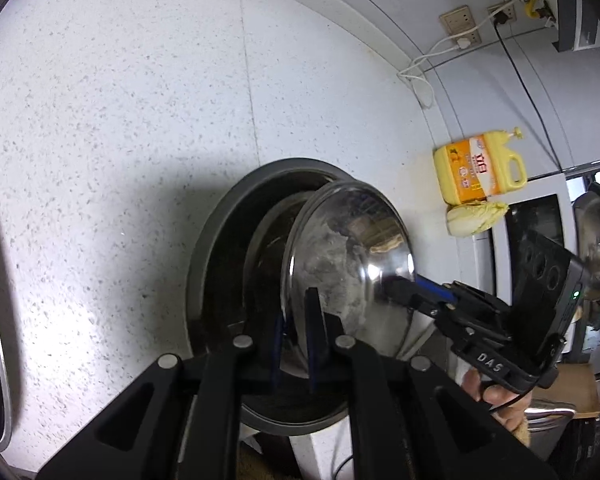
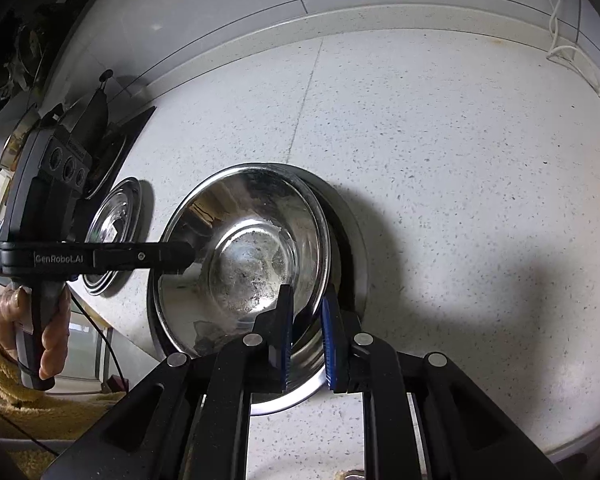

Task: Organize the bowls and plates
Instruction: 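Carry the small bowl into the medium bowl and open both tools, then close both tools on the rim of the nested bowl stack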

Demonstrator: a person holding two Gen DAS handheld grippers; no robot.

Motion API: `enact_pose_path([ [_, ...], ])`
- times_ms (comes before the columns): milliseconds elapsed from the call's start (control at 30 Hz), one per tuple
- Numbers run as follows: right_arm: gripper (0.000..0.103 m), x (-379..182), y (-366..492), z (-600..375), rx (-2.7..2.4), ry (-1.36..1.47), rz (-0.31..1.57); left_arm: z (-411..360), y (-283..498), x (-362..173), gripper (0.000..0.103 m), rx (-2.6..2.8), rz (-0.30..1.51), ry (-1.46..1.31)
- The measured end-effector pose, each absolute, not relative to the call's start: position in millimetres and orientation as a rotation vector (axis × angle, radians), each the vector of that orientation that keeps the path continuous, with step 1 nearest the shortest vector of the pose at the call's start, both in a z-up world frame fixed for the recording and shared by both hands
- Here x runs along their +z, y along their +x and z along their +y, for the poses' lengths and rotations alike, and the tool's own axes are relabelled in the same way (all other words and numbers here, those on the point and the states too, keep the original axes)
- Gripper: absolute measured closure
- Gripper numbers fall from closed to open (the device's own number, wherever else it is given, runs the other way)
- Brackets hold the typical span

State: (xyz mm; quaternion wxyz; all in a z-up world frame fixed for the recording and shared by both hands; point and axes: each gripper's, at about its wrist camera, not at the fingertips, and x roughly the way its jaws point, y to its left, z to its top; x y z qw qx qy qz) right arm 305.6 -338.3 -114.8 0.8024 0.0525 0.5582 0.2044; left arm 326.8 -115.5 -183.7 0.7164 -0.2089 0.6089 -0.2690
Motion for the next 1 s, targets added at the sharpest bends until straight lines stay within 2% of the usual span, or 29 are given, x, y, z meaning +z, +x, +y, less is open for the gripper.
enact_pose_path([
  [333,0.089,-116,306,-333,0.404,0.068,1.188,-96,332,-161,0.095,-0.577,1.267,-0.467],
  [433,0.074,-112,305,-329,0.384,0.040,1.168,-86,334,-149,0.095,-0.562,1.229,-0.465],
  [567,0.070,-106,305,-330,0.362,0.028,1.151,-74,332,-133,0.092,-0.556,1.184,-0.489],
  [1000,0.068,-74,287,-345,0.343,0.079,1.043,-47,315,-132,0.092,-0.508,1.165,-0.503],
])
